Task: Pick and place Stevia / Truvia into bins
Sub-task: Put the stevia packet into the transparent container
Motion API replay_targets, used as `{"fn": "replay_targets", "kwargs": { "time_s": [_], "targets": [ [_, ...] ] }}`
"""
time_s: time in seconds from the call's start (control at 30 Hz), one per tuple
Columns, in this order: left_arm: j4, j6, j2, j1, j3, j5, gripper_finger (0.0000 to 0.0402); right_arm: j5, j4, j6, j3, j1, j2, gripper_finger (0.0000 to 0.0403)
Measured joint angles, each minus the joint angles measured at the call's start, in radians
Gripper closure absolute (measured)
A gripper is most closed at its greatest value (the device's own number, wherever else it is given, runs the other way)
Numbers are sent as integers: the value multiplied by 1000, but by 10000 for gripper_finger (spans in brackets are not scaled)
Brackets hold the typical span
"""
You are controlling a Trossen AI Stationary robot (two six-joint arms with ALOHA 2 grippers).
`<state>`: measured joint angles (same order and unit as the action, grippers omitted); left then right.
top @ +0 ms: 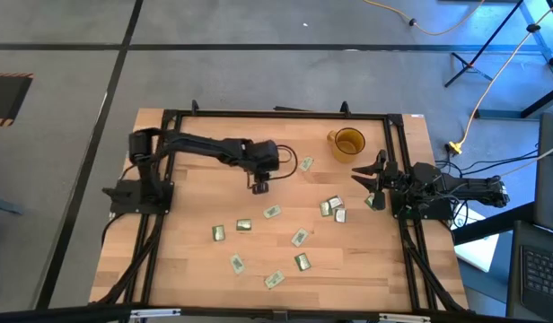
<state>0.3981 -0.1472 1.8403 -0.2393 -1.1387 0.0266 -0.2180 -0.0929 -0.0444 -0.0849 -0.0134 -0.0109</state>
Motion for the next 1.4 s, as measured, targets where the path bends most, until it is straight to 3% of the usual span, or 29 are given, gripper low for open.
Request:
{"fn": "replay_targets", "kwargs": {
  "time_s": [0.77,1.27,1.4],
  "targets": [
    [20,-24,114,2,-25,0,320,0,-7,0,0,0,0,292],
    [20,-21,129,1,-25,6,395,0,-6,0,0,0,0,292],
    [20,-29,129,1,-23,6,398,0,-6,0,0,0,0,292]
  ]
}}
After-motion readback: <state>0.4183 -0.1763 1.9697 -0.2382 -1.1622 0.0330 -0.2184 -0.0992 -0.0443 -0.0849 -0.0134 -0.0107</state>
